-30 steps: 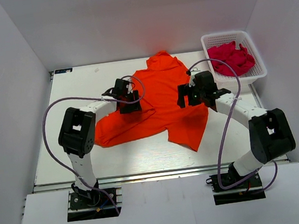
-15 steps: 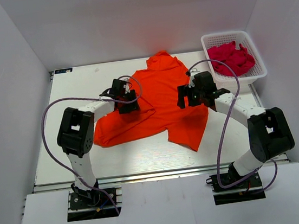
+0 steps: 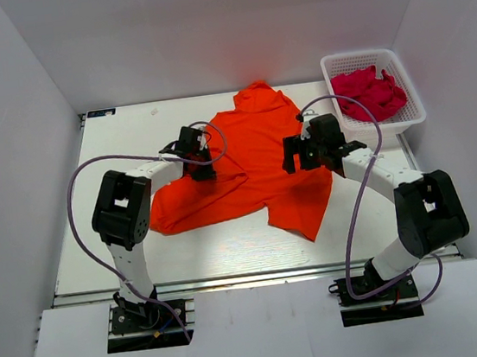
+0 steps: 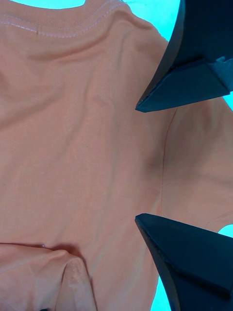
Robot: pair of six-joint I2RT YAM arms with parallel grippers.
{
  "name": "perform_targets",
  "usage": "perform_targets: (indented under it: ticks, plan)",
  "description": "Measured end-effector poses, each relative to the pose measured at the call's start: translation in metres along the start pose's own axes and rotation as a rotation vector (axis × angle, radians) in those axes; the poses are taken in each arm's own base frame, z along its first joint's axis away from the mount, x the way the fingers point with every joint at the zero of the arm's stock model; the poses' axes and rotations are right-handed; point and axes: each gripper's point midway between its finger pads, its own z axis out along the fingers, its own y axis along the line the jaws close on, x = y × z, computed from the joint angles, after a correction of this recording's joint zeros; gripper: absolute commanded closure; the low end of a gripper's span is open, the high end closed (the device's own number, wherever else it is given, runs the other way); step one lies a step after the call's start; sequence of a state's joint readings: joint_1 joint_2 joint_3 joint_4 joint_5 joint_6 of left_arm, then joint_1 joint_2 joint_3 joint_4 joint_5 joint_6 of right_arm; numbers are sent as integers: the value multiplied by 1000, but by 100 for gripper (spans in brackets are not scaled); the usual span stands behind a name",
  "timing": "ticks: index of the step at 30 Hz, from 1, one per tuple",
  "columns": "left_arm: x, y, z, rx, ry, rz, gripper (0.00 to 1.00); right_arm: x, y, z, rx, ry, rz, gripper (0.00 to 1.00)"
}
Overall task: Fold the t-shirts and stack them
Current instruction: Flatten out the tshirt
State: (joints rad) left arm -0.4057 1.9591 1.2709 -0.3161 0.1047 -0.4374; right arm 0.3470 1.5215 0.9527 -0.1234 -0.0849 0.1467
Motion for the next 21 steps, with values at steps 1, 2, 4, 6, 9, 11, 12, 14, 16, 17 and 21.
perform_targets:
  ticks: [1,2,4,6,9,11,12,14,16,17,21]
  plan:
    - [0,0,0,-2,2,0,100,0,0,0,-1,1,0,9]
    - [1,1,0,-5,3,-1,100,1,0,1,-2,3,0,9]
    - [1,2,-1,-11,6,2,100,2,0,1,-3,6,1,9]
    - [1,3,-3,-16,8,5,100,2,0,1,-4,6,1,9]
    - [-6,1,-8,-24,3,18,100,2,0,1,-4,6,1,9]
    - [-15,-1,-13,-26,-16,35,100,2,0,1,-4,6,1,9]
    - [-20,-2,-17,-27,-27,44,100,2,0,1,-4,6,1,9]
    - [-31,-5,-25,-33,-49,63,100,2,0,1,-4,7,1,9]
    - [-44,-7,-32,-43,-80,81,100,2,0,2,-3,8,1,9]
    - [-51,-7,-35,-47,-94,88,100,2,0,2,-3,9,1,9]
    - [-75,3,-46,-84,-137,94,100,3,0,2,-3,11,2,9]
